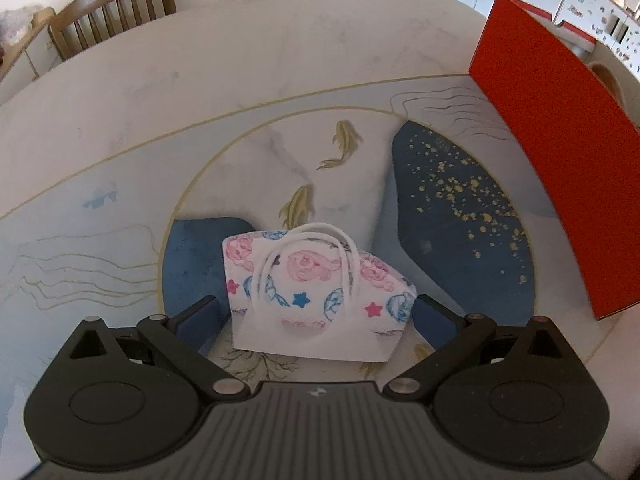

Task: Organize objects
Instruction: 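Grasp the white printed packet by its handle with the left gripper, then lift and carry the white packet toward the box with the left gripper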

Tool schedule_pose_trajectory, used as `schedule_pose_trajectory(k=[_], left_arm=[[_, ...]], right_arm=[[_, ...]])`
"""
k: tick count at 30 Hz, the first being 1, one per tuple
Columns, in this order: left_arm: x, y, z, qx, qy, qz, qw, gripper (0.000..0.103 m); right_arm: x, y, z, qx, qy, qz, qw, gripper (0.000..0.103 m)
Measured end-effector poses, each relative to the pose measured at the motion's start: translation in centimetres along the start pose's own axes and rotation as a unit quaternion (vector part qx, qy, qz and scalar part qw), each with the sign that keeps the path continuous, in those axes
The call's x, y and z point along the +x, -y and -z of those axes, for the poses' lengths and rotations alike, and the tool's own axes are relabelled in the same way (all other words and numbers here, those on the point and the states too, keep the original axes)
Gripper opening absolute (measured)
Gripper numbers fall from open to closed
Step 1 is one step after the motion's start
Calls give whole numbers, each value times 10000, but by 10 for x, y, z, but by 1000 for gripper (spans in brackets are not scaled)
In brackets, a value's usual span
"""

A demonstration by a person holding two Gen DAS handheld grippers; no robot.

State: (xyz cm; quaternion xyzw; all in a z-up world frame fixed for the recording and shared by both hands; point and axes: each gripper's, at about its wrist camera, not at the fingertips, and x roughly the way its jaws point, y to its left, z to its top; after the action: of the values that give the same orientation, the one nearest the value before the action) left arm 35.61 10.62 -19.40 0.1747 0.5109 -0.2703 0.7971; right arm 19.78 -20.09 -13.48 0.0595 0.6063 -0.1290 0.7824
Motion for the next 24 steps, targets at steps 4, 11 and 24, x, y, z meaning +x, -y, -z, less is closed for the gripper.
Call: schedule_pose_trajectory(k=[4, 11, 24], left_arm=[[2, 0, 0, 27, 83, -38, 10000, 103], [3, 1, -1, -63, 171, -103, 9998, 101], [-12, 8, -8, 81, 357, -187, 9992, 26]], right_arm=[[0, 0, 0, -4, -4, 6, 10000, 8], [1, 1, 1, 0, 2, 4, 10000, 8], [1, 1, 1, -21, 32, -32, 10000, 7]])
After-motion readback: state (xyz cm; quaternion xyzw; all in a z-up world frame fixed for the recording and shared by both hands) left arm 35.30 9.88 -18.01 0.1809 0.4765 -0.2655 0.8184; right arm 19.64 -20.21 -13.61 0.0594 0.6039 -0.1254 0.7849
